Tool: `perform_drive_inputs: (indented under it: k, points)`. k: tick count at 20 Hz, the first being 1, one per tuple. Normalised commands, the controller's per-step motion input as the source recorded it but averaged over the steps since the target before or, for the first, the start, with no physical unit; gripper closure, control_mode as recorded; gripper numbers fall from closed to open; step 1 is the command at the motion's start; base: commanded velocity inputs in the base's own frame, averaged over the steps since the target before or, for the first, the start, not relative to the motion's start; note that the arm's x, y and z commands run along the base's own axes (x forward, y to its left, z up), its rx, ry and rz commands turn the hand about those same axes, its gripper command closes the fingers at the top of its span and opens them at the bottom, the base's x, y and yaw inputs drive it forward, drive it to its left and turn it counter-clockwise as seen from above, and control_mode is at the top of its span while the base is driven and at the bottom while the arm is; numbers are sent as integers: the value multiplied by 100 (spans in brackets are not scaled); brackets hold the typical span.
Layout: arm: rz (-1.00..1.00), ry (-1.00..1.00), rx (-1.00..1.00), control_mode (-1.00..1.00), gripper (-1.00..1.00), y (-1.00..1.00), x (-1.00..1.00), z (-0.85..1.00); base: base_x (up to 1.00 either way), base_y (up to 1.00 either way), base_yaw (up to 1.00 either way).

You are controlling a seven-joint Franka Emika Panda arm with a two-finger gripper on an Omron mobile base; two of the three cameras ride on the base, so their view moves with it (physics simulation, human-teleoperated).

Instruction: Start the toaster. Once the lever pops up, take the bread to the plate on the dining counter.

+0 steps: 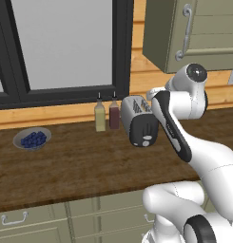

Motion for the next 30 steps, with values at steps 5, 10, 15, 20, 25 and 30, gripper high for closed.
perform_drive_inputs:
  k: [5, 10, 15, 20, 25, 30]
  points:
    - [0, 0, 0, -100, -100, 0, 0, 0, 0, 0, 0]
    - [0, 0, 0, -100, -100, 0, 0, 0, 0, 0, 0]
    - [0, 0, 0, -100, -100, 0, 0, 0, 0, 0, 0]
    - [0, 0, 0, -100, -100, 0, 0, 0, 0, 0, 0]
    - [0, 0, 0, -100, -100, 0, 0, 0, 0, 0, 0]
    - [0, 0, 0, -100, -100, 0, 0, 0, 0, 0, 0]
